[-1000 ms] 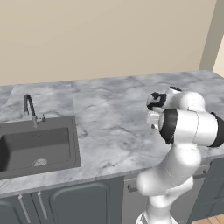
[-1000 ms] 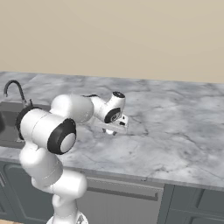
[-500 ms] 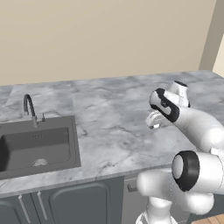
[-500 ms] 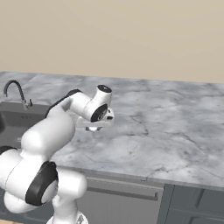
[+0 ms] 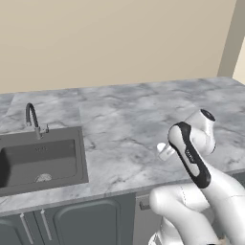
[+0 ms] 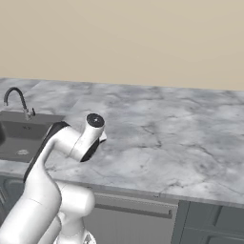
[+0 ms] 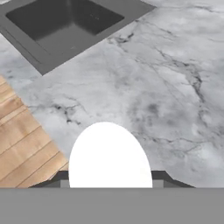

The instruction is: Gather the eggs and milk located in the vicinity of the sink area and place them right next to the bowl.

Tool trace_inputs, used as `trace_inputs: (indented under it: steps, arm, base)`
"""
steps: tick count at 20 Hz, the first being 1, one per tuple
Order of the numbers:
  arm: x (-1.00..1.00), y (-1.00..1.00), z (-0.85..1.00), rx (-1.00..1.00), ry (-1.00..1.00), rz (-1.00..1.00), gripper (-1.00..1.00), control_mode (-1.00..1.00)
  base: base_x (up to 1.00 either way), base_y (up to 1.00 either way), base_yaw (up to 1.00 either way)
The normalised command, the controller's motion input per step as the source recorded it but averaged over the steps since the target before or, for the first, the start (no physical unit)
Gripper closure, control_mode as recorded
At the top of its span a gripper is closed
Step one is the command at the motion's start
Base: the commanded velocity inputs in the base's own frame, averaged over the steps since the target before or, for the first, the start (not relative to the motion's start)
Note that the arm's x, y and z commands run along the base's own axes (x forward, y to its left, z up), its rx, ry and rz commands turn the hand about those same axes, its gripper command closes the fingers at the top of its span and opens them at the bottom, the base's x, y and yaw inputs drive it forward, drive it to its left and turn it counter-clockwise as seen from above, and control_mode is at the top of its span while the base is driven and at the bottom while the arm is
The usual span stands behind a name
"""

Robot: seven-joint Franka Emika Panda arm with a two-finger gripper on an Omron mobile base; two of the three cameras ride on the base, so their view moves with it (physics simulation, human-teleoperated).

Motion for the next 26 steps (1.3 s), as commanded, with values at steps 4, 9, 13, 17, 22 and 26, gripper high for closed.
trace_inputs:
  steps: [4,9,13,17,22,26]
  arm:
    - [-0.01,0.18,-0.01,0.0,-0.01,0.07,1.0,-1.0]
    - [0.0,0.0,-0.01,0.0,0.0,0.0,1.0,-1.0]
    - [0.0,0.0,0.0,0.0,0.0,0.0,1.0,1.0]
    - [0.0,0.0,0.0,0.0,0.0,0.0,1.0,1.0]
    - [0.0,0.0,0.0,0.0,0.0,0.0,1.0,1.0]
    - [0.0,0.0,0.0,0.0,0.0,0.0,1.0,1.0]
  base:
    - [0.0,0.0,0.0]
    - [0.0,0.0,0.0]
    - [0.0,0.39,0.0]
    - [-0.06,0.86,0.0]
    - [-0.2,1.0,0.0]
    - [-0.24,1.0,0.0]
